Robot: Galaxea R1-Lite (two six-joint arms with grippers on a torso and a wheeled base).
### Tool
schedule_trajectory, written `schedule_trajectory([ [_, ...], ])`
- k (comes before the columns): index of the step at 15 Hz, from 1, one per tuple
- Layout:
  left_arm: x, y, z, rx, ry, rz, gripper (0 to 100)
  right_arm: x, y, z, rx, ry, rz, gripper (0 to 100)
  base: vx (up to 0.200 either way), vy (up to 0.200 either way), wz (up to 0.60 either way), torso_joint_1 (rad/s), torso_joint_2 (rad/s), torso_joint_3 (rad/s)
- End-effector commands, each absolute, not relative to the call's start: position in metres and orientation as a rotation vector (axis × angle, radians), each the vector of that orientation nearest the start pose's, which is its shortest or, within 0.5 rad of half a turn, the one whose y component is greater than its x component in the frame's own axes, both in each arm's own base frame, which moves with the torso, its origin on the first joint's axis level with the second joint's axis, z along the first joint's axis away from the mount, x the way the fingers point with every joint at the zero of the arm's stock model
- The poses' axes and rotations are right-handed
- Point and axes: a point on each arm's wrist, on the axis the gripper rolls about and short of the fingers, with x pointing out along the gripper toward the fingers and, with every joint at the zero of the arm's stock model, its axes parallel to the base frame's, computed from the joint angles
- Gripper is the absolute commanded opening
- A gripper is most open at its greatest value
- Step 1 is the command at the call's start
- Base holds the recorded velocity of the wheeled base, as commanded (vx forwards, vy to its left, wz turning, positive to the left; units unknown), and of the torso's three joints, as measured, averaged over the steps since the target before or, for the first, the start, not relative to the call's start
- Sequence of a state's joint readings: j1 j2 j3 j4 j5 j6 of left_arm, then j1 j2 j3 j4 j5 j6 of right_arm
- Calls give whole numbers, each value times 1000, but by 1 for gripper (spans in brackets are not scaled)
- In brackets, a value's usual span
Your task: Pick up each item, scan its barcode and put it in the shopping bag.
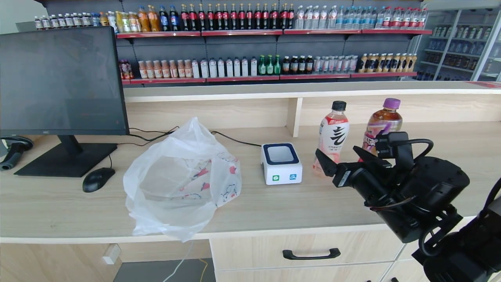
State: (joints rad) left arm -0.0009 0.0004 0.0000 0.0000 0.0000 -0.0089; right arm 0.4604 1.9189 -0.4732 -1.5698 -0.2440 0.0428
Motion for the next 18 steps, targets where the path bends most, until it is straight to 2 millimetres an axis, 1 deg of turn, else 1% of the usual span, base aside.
schedule_trajectory([
  [1, -23, 0, 75, -9, 0, -2, 100, 281, 129, 122, 78, -92, 206, 100, 0, 0, 0, 0, 0, 0],
  [2, -23, 0, 75, -9, 0, -2, 100, 281, 129, 122, 78, -92, 206, 100, 0, 0, 0, 0, 0, 0],
  [5, -23, 0, 75, -9, 0, 0, 100, 292, 133, 117, 88, -92, 203, 100, 0, 0, 0, 0, 0, 0],
  [10, -23, 0, 75, -9, 0, -2, 100, 310, 127, 114, 99, -109, 166, 100, 0, 0, 0, 0, 0, 0],
  [12, -23, 0, 75, -9, 0, 0, 100, 314, 129, 109, 95, -97, 164, 100, 0, 0, 0, 0, 0, 0],
  [18, -23, 0, 75, -9, 0, 0, 100, 329, 133, 103, 97, -108, 157, 100, 0, 0, 0, 0, 0, 0],
])
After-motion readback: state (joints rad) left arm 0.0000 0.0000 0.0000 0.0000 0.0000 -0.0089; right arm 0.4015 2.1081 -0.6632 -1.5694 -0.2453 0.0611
